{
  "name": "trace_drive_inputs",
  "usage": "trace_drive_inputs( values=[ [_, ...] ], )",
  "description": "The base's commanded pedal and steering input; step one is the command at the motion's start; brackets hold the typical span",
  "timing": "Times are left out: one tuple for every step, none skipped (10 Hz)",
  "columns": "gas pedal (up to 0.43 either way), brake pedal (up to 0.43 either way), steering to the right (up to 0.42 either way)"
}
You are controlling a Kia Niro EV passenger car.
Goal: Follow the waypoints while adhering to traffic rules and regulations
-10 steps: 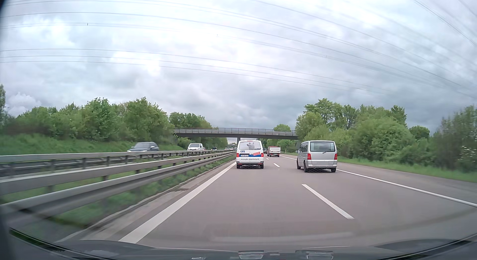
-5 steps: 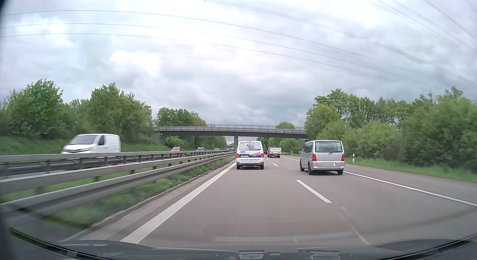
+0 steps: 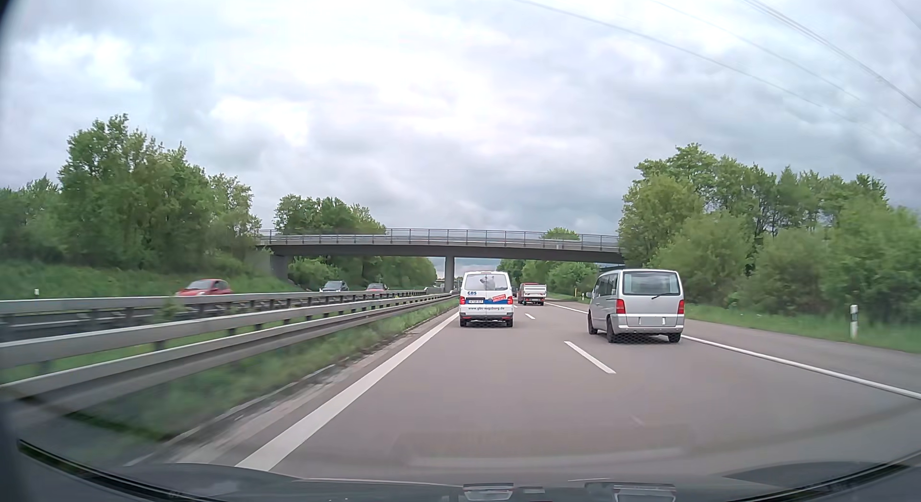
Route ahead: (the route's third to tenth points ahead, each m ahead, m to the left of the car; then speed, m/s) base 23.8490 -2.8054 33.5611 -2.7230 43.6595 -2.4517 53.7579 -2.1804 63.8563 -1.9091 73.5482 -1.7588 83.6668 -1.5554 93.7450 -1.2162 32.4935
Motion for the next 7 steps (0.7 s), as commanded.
trace_drive_inputs(
  values=[
    [0.339,0.012,-0.002],
    [0.339,0.012,-0.002],
    [0.339,0.012,-0.002],
    [0.339,0.012,-0.002],
    [0.339,0.012,-0.001],
    [0.35,0.012,0.0],
    [0.35,0.012,0.0]
  ],
)
